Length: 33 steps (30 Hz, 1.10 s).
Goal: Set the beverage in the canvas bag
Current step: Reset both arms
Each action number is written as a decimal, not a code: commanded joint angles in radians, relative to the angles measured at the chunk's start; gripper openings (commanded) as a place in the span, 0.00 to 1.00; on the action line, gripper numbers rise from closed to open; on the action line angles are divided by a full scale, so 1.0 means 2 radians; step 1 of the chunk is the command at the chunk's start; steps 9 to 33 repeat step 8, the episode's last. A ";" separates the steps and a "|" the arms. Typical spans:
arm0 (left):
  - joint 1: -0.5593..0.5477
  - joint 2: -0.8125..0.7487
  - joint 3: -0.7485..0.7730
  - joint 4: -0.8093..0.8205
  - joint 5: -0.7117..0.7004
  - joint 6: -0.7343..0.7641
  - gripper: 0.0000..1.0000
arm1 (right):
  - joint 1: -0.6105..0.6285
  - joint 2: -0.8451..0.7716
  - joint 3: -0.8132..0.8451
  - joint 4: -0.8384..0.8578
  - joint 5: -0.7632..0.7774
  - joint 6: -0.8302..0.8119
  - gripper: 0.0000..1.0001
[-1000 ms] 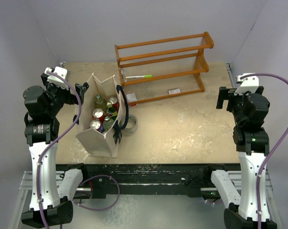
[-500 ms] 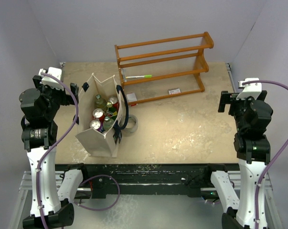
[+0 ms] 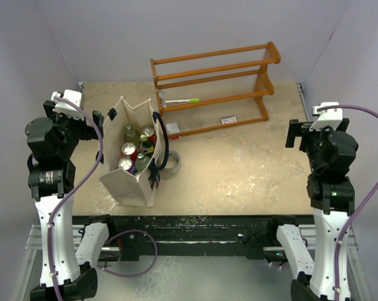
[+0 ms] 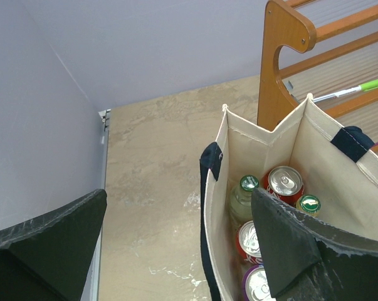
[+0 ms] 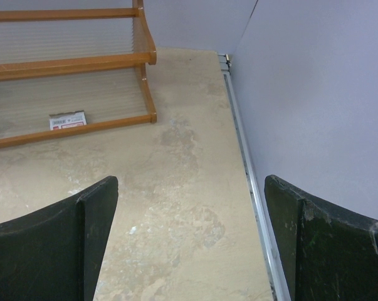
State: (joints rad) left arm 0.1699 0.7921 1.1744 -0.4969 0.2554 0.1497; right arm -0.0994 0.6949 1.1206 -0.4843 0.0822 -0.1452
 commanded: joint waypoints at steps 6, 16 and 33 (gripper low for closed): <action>0.003 -0.004 0.016 0.009 0.001 0.006 0.99 | -0.003 0.001 0.000 0.015 -0.008 -0.005 1.00; 0.003 -0.005 0.017 0.007 0.004 0.007 0.99 | -0.003 0.001 -0.002 0.016 -0.008 -0.005 1.00; 0.003 -0.005 0.017 0.007 0.004 0.007 0.99 | -0.003 0.001 -0.002 0.016 -0.008 -0.005 1.00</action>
